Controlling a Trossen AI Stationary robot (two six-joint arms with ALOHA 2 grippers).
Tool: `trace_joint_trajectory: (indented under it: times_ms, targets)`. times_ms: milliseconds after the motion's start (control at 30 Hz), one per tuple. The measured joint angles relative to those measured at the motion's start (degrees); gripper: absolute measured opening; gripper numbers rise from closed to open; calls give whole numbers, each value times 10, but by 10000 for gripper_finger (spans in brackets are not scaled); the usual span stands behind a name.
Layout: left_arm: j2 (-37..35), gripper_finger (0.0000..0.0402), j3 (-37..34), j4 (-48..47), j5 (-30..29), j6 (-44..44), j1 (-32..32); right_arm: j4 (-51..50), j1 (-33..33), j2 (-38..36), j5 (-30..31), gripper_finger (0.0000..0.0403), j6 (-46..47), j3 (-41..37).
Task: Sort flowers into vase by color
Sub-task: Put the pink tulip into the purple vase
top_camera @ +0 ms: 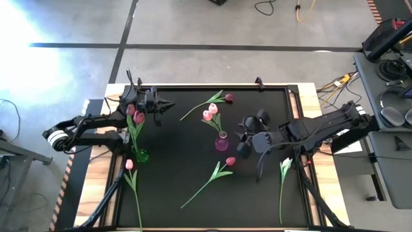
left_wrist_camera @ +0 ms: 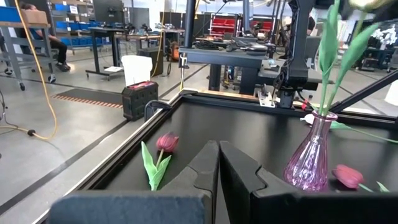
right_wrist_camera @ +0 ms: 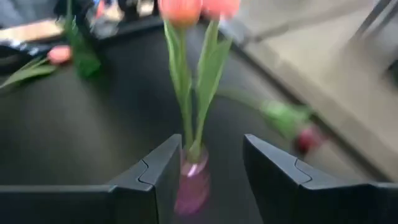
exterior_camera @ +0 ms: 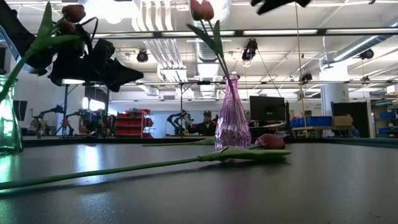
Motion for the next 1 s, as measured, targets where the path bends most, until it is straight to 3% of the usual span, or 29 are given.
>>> trace_joint_trajectory:
  times_ms: [233,500,733,1000]
  targets:
    - [0,0,0,0,0,0,0,-271,2,0,-148,136,283,0]
    - [0,0,0,-6,0,-3,0,-307,15,0,-323,18,484,-69]
    - [0,0,0,-9,-1,-18,-6,-293,66,0,-416,42,654,-140]
    - [0,0,0,-6,-2,-14,-6,-209,155,1,-456,131,839,-224]
